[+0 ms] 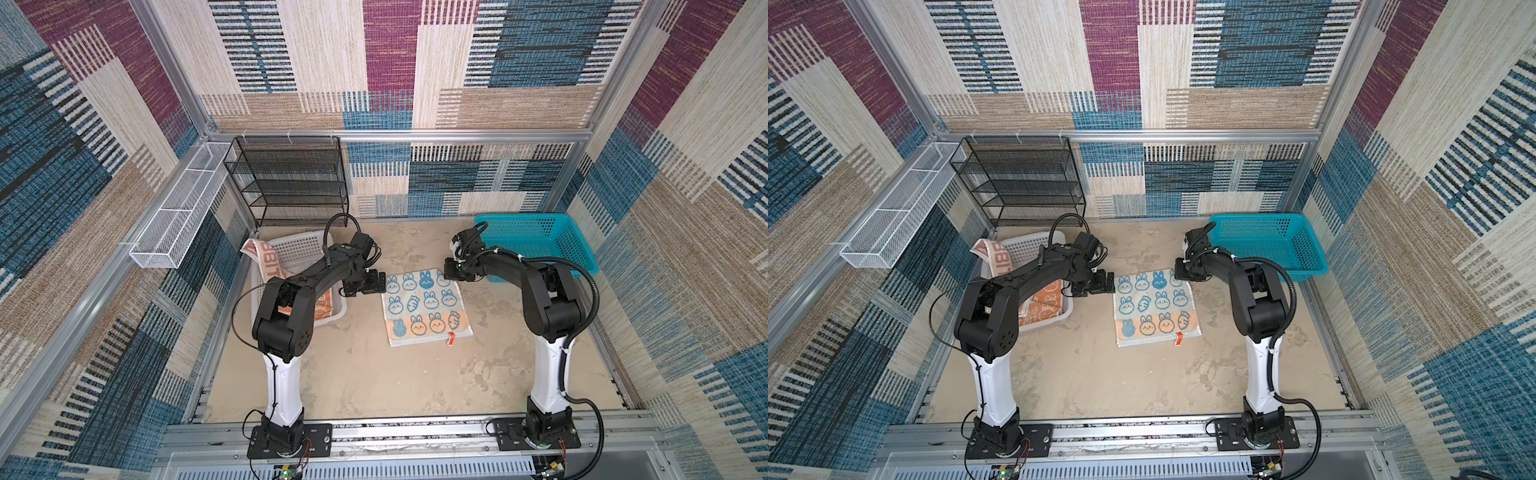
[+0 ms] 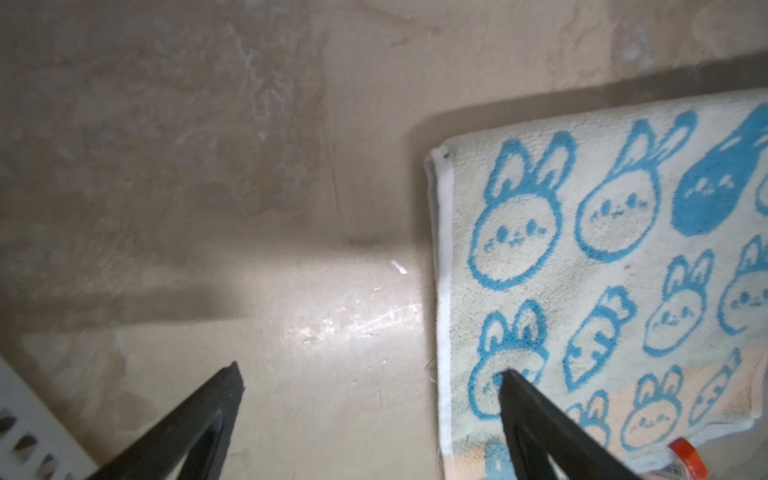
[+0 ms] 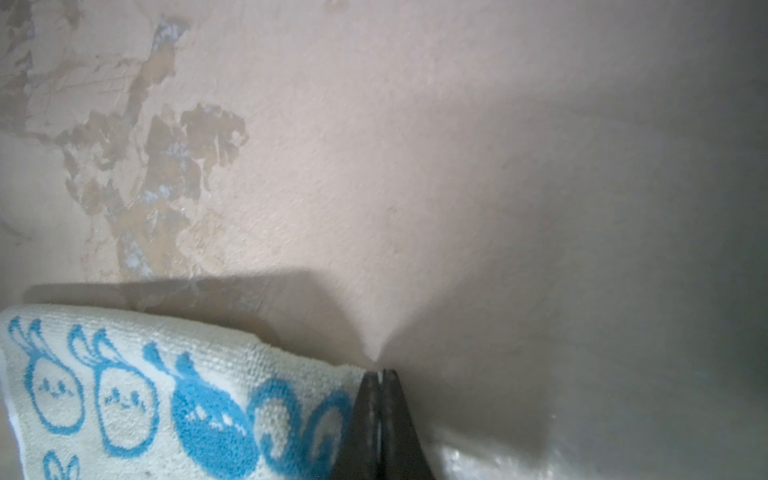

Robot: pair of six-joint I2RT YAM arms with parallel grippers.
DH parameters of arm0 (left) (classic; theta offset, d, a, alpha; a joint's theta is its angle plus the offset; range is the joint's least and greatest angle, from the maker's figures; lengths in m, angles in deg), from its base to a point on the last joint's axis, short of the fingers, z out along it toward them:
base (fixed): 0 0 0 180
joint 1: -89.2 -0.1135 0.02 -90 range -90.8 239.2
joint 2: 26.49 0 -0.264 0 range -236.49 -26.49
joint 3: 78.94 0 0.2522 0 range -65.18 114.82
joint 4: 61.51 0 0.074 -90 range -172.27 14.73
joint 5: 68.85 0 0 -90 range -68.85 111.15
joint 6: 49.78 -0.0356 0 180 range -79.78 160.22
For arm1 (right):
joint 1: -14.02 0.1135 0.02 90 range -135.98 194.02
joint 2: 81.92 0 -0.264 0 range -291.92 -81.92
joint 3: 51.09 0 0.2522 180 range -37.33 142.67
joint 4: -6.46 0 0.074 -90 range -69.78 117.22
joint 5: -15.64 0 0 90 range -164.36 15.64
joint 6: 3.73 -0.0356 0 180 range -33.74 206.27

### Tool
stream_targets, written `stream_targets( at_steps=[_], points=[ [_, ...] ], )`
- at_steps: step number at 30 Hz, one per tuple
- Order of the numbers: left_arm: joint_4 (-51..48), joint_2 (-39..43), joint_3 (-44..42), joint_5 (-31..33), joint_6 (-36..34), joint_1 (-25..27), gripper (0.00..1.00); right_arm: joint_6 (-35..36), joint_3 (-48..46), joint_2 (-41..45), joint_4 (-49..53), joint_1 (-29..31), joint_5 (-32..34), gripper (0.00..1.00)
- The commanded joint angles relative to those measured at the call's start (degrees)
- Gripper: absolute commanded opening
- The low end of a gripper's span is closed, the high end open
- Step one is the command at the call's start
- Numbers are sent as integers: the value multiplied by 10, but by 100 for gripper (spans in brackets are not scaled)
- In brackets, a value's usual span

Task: Fold and stack the towels
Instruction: 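Lower both grippers and pinch the cream towel's edge farthest from the robot, then lift the far edge with both grippers and fold it toward the robot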

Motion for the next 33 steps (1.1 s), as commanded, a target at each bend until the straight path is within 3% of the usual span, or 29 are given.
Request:
stream_targets(
  at_steps=[1,4,11,24,29,33],
  points=[
    [12,5,13,-22,-5,1,99,-1,-2,12,1,1,-8,2],
    [50,-8,43,-55,-3,8,99,2,2,13,5,1,-4,2],
    [38,-104,151,-77,-32,8,85,5,21,8,14,0,-8,2],
    [17,-146,169,-35,-77,2,52,8,19,5,9,-5,-11,1],
    [12,-155,169,-12,-85,0,49,10,19,5,9,-6,-11,1],
    [10,-161,173,-2,-93,-1,40,12,18,4,9,-7,-11,1]
  ],
)
